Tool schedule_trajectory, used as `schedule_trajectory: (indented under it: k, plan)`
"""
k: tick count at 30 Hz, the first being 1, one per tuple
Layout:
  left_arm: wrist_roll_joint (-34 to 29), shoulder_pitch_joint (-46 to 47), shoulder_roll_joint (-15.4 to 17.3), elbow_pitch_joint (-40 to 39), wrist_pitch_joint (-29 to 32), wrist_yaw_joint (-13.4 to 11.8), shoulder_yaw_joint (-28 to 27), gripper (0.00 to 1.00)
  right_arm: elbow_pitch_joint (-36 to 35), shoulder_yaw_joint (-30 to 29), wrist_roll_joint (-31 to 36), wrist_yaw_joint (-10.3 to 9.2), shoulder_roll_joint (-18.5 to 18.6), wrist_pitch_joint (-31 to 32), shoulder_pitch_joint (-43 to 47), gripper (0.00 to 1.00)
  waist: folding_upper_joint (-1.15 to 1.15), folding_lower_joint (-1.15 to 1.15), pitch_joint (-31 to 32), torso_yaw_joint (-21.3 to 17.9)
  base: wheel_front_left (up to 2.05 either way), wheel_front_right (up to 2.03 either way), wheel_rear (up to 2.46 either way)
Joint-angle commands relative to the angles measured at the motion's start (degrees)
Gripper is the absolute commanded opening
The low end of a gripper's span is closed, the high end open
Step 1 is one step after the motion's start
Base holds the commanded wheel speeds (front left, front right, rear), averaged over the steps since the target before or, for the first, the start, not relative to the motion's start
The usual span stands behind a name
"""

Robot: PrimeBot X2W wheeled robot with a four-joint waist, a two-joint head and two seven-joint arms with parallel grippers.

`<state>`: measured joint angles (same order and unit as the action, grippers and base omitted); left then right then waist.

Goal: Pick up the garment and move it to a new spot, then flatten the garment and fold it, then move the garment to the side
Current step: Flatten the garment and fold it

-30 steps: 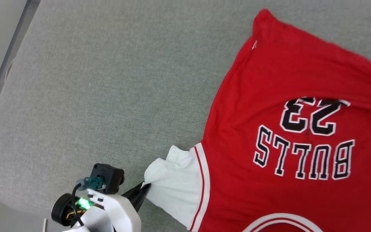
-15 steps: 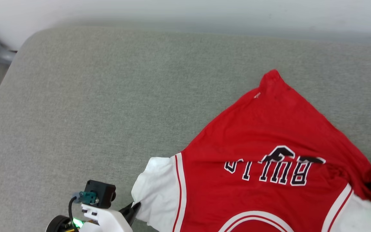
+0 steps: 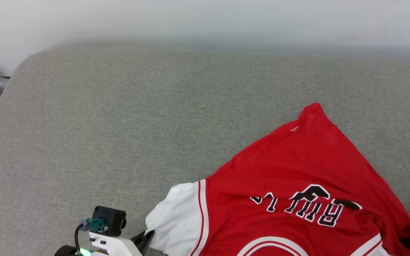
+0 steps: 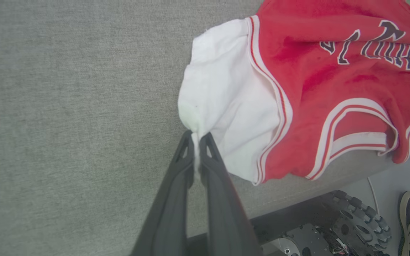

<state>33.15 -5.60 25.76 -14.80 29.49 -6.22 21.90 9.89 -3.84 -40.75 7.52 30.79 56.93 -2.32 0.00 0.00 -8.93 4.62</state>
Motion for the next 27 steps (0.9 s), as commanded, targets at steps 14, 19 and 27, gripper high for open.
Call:
schedule_trajectory:
  k: [14,19,27]
  plan:
    - [-0.45,1.77,0.13,-1.95,-0.27,0.86,1.09,0.0,-10.95,-0.58,-2.58,-0.06,4.67,5.7,-7.53,1.0,0.0,0.0,-1.24,2.77,0.0,0.0,0.0]
    - [-1.28,3.56,-0.12,-3.49,0.4,1.18,2.42,0.0,-10.52,3.15,-0.94,-0.06,3.08,7.98,-17.4,1.0,0.0,0.0,-5.12,6.48,0.0,0.0,0.0]
    - [-1.69,5.81,-0.97,-5.11,0.61,1.59,3.45,0.0,-1.88,7.69,5.37,-0.06,0.8,8.97,-29.95,1.0,0.0,0.0,-9.81,11.21,0.0,0.0,0.0]
